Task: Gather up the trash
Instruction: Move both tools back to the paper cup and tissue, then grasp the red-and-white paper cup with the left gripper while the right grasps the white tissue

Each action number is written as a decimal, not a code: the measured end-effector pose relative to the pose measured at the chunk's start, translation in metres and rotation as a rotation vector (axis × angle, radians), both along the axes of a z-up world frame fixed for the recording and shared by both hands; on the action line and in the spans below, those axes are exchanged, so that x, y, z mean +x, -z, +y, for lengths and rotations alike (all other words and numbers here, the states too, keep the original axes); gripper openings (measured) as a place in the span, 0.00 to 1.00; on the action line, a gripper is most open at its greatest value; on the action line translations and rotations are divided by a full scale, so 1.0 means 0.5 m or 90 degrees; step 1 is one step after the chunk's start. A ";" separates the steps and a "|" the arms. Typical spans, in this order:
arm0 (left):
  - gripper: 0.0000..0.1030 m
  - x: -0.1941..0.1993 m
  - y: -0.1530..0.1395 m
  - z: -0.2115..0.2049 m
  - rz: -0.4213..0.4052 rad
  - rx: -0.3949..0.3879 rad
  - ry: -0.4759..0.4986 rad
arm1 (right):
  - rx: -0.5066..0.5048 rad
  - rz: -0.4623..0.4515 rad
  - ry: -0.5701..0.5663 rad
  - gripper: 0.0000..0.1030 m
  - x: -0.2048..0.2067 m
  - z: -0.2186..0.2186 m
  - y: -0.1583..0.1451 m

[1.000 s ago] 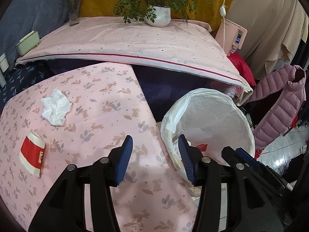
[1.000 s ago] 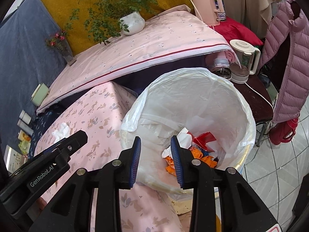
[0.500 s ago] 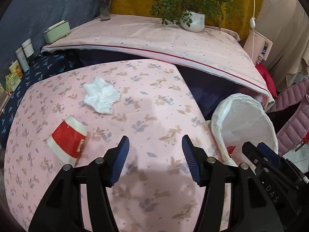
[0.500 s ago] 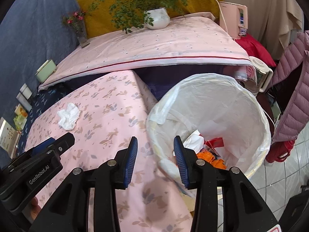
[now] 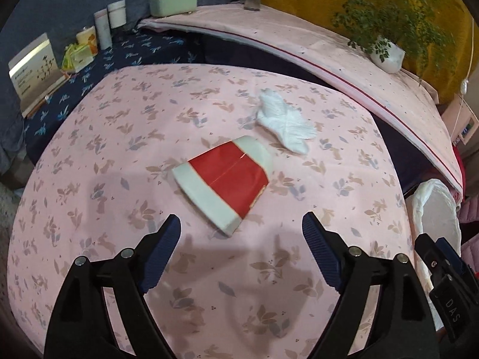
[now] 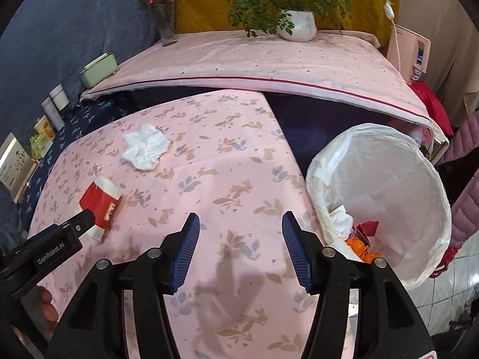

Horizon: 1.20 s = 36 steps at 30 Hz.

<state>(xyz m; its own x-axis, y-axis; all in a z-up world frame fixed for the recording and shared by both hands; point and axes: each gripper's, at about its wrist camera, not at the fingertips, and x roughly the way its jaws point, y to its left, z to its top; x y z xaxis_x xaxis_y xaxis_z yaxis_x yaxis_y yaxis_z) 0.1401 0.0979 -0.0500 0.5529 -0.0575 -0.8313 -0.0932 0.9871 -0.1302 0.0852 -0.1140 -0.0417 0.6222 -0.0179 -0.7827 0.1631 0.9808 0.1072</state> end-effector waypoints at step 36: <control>0.02 0.139 -0.008 0.116 -0.028 -0.095 0.016 | 0.007 0.047 -0.133 0.43 0.263 0.241 0.071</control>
